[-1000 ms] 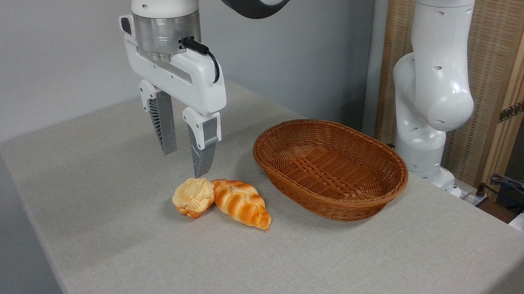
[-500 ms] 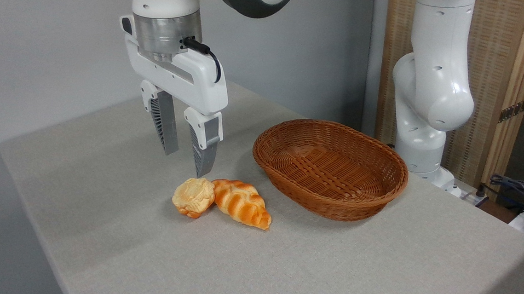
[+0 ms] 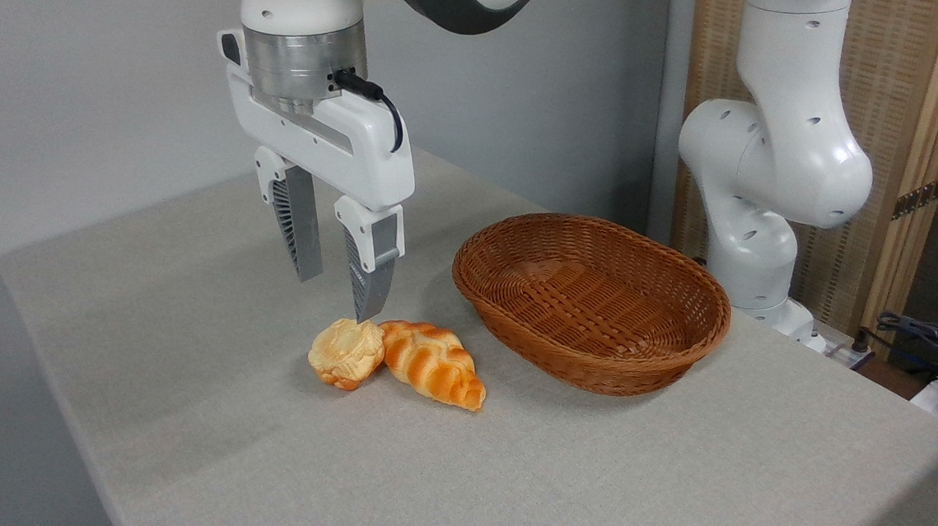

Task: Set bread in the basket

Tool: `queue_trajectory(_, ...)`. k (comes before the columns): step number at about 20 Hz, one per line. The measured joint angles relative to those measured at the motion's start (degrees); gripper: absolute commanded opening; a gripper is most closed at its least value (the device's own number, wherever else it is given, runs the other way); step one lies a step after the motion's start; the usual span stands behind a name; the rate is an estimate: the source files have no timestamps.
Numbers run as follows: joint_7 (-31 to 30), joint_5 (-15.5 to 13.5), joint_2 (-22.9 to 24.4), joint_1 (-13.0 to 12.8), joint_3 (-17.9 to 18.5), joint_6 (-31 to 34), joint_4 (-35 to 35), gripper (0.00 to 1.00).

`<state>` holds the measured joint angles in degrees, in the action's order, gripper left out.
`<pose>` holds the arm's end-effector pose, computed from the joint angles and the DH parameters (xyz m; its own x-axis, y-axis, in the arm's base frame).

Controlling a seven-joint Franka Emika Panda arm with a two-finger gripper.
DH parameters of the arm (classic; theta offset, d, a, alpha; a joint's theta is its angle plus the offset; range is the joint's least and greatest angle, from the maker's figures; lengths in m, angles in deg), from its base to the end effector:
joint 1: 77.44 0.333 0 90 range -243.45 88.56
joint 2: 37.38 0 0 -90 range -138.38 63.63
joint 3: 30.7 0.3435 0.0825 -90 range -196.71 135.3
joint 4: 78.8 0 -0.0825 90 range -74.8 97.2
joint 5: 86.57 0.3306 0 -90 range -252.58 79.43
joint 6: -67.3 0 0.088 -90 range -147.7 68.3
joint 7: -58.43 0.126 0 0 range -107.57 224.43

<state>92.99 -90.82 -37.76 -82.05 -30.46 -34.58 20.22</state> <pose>0.5157 -0.0472 0.5816 0.7850 -0.6147 0.0766 -0.6183 -0.7851 0.0360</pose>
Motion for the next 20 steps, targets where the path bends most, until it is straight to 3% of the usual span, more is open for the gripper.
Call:
queue_trajectory(8,0.4,0.0,0.0,0.7,-1.0,0.0,0.0,1.0)
queue_trajectory(14,4.4,0.0,-0.6,0.6,-1.4,1.8,0.8,1.0)
queue_trajectory(20,9.7,0.0,-2.8,-3.2,-2.2,-2.1,5.9,1.0)
